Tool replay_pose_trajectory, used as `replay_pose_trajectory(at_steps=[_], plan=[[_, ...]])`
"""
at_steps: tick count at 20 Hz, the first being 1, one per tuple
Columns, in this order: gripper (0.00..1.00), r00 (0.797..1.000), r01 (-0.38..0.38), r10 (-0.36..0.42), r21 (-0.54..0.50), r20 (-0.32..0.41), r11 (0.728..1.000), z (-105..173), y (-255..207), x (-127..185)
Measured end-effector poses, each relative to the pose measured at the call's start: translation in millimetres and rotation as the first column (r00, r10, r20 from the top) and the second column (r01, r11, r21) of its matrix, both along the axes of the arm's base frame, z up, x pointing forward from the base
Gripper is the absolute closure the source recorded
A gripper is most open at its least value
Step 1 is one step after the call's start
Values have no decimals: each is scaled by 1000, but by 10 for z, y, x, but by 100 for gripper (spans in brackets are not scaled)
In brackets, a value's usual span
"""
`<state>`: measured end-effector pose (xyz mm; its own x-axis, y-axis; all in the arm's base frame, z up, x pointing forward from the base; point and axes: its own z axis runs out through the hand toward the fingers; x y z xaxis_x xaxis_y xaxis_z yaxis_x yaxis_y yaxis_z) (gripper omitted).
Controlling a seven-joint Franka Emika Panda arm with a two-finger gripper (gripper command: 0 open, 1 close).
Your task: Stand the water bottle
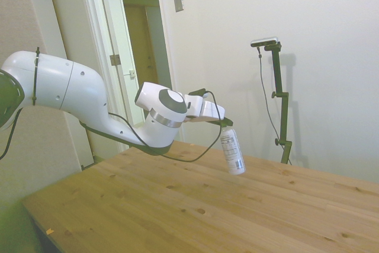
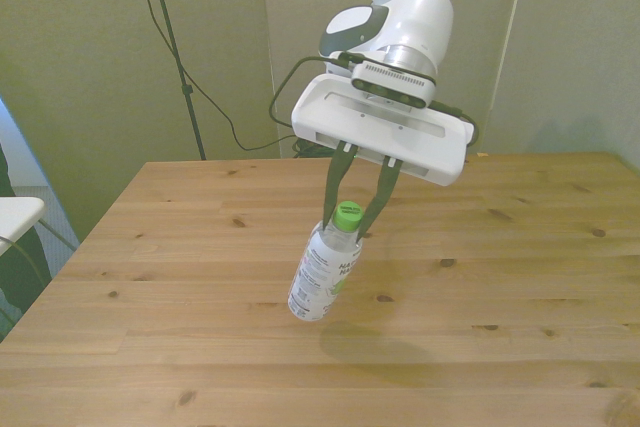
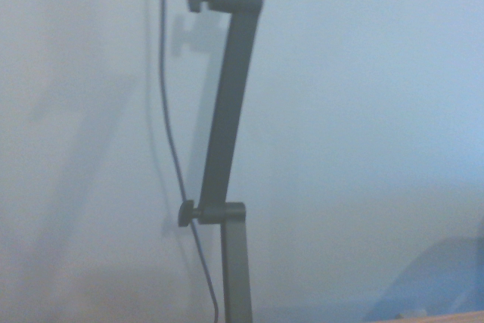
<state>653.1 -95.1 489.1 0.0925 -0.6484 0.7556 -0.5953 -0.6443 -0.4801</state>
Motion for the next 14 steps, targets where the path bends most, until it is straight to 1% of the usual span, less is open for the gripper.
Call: replay_pose_trajectory(at_steps=[3,5,7,9,11,14], plan=[[100,996,26,-30,45,81,999,107,-39,-21],[100,993,27,-34,59,115,998,70,49,25],[100,992,3,-12,67,125,998,-113,211,76],[100,991,-42,33,70,129,997,-305,404,114],[100,987,-77,65,79,148,994,-426,590,151],[100,982,-95,77,96,175,991,-544,708,157]])
